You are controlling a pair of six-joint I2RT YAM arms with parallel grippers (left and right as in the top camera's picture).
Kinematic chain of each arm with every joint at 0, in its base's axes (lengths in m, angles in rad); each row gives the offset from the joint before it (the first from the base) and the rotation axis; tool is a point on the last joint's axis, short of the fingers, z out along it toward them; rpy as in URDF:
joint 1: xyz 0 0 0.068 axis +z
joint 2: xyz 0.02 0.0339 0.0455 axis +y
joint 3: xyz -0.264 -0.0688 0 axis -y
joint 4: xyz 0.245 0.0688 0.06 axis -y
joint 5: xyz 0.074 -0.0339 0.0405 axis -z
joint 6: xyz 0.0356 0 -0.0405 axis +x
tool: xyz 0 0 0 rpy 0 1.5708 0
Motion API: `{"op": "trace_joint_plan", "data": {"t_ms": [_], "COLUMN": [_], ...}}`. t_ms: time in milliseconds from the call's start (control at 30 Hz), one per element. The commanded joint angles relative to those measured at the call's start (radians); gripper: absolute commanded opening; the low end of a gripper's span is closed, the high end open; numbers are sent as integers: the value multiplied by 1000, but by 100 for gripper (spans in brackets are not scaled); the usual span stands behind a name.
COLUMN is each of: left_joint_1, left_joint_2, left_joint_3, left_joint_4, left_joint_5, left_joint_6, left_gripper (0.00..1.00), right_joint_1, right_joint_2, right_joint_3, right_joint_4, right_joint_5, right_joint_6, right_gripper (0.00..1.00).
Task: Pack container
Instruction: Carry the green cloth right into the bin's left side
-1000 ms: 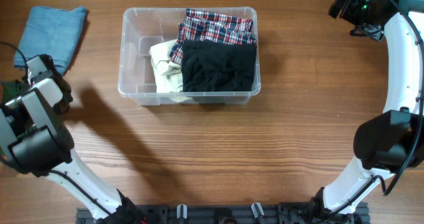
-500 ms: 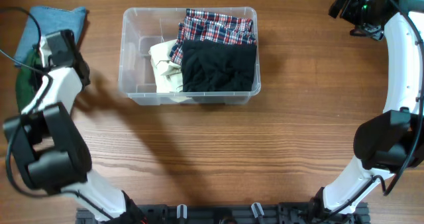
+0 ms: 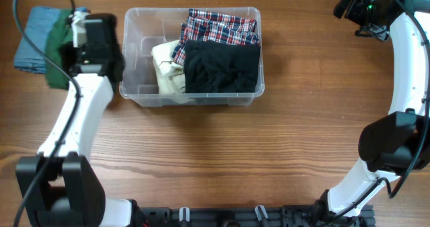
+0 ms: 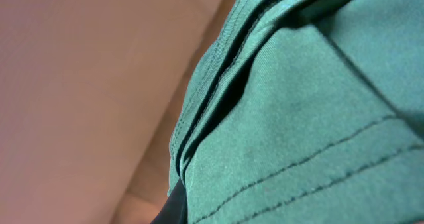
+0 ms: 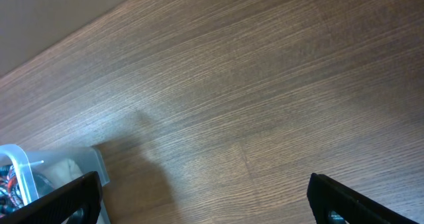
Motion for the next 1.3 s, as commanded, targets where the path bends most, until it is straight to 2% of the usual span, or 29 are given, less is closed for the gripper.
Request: {"op": "trace_joint_plan", "data": {"t_ms": [0, 133, 367, 600, 733, 833, 1000, 1167, 1267], "left_joint_1": [-88, -128, -105, -102, -98, -76, -16, 72, 98], "left_joint_2": [-98, -165, -243, -244, -240, -229, -208, -153, -105], "left_joint_3": [14, 15, 67, 114, 113, 113, 113, 113, 113], "left_joint_4": [-23, -55, -68, -24, -55, -126, -203, -253, -262], "left_joint_5": [80, 252, 736, 1120, 1220, 1354, 1459, 1672, 1745], "left_joint_6": [-135, -238, -447, -573, -634, -639, -626, -512, -463], "left_gripper": [4, 4, 4, 4, 4, 4, 4, 4, 4], "right_joint_1": [4, 4, 4, 4, 4, 4, 4, 3, 4], "right_joint_2": [5, 5, 5, 5, 5, 5, 5, 5, 5], "right_joint_3": [-3, -3, -3, -3, -3, -3, -3, -3, -3], "right_joint_4": [3, 3, 3, 3, 3, 3, 3, 3, 3], "right_joint_5": [10, 10, 10, 10, 10, 10, 10, 10, 10], "right_joint_6": [14, 14, 14, 14, 14, 14, 14, 14, 14], "right_gripper": [100, 100, 100, 100, 100, 100, 100, 100, 100]}}
